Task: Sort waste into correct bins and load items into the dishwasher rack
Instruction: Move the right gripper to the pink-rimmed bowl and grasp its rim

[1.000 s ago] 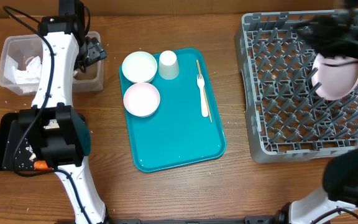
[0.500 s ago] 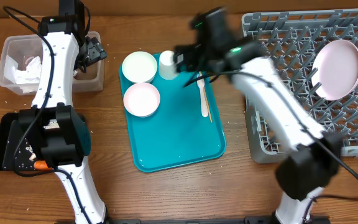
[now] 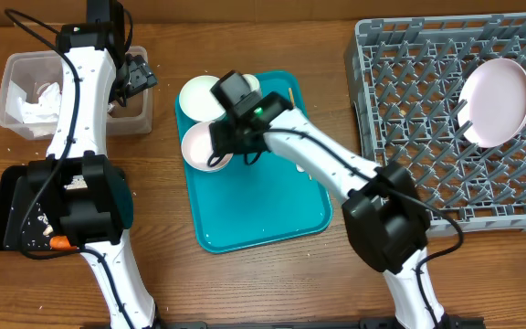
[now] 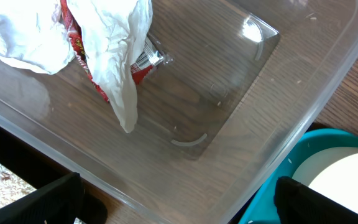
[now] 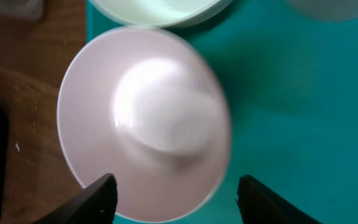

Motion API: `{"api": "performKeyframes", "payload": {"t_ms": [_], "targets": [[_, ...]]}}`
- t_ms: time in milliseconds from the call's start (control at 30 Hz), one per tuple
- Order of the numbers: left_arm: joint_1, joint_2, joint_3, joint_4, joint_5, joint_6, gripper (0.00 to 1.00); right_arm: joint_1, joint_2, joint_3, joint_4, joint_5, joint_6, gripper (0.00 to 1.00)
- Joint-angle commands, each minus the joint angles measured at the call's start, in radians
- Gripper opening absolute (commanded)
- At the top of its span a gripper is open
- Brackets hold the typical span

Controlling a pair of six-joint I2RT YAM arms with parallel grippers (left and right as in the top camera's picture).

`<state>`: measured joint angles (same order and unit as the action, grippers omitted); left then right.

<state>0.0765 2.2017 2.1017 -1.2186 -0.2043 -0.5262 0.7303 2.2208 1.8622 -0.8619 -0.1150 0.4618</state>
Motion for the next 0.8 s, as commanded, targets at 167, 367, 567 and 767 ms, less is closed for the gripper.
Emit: {"api": "performKeyframes", "payload": {"t_ms": [167, 367, 567, 767], "targets": [[0.002, -0.006, 0.022, 0.000, 0.003, -0.024, 1.00, 0.043, 0.048, 0.003, -0.050, 0.133, 0.037, 0.49], [0.002, -0.006, 0.022, 0.000, 0.004, -0.024, 1.00, 0.019, 0.048, 0.003, -0.146, 0.171, 0.037, 0.31], [0.002, -0.006, 0.022, 0.000, 0.004, -0.024, 1.00, -0.019, 0.032, 0.005, -0.343, 0.356, 0.037, 0.29], [0.002, -0.006, 0.022, 0.000, 0.004, -0.024, 1.00, -0.063, -0.010, 0.005, -0.483, 0.537, 0.041, 0.41]]}}
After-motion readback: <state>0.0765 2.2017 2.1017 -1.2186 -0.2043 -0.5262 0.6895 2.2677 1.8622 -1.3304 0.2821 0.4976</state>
